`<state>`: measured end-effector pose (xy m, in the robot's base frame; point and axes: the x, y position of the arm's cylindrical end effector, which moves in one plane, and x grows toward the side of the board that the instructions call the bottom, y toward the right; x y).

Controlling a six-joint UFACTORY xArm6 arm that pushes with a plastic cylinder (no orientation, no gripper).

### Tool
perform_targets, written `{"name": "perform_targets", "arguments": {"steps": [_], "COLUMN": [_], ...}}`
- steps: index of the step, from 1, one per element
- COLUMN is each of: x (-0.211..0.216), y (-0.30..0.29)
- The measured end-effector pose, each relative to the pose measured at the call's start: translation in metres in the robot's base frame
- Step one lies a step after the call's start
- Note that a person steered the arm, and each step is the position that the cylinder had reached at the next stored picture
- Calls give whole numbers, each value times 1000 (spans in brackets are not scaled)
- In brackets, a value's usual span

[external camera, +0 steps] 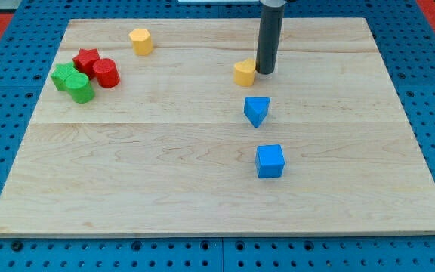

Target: Move the yellow heart towards the top left of the board

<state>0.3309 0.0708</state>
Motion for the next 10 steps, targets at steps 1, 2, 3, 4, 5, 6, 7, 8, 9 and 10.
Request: {"name": "perform_targets", "arguments": {"steps": [1, 2, 3, 4, 5, 6, 7, 8, 9, 10], "x": [2, 13, 28, 35, 37, 12, -5, -5, 14, 7], "y": [-37, -67, -62, -69, -110, -145, -184, -197, -197, -211]}}
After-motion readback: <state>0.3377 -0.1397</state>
